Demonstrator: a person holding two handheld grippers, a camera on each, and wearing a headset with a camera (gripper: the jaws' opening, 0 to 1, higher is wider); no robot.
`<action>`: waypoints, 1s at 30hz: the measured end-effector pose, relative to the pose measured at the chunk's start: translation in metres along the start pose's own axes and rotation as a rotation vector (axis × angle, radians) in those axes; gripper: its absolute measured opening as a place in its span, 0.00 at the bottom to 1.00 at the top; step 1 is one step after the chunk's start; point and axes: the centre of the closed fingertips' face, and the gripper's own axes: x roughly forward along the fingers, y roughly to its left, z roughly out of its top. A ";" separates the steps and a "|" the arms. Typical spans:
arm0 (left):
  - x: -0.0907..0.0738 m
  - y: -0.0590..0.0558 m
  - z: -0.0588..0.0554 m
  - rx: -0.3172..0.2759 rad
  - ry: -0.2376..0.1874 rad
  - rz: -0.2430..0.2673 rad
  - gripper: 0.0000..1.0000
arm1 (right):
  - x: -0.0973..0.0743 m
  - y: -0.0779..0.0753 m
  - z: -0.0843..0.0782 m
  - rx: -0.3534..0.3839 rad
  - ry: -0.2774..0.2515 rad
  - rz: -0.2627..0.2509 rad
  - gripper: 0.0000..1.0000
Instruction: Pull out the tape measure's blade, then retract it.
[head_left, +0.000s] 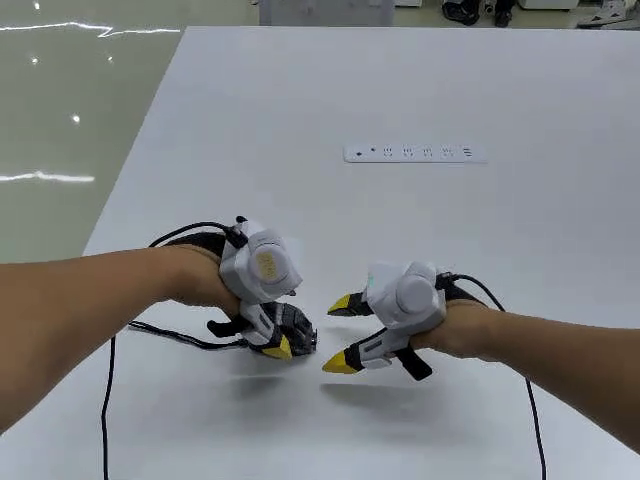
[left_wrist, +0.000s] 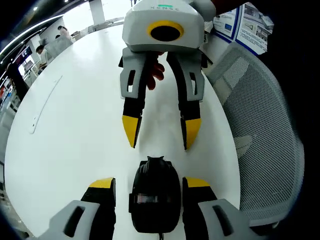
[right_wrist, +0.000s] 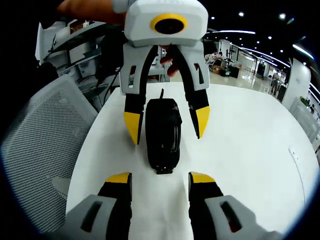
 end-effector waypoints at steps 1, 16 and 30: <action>0.001 -0.002 -0.001 0.000 0.000 -0.008 0.48 | 0.001 -0.001 -0.001 -0.007 0.005 -0.002 0.44; 0.002 -0.008 -0.004 -0.023 -0.003 -0.005 0.37 | 0.017 -0.006 0.002 -0.016 0.023 -0.005 0.15; 0.002 -0.007 -0.004 -0.054 -0.014 -0.006 0.37 | 0.014 -0.005 0.003 0.009 0.008 0.005 0.11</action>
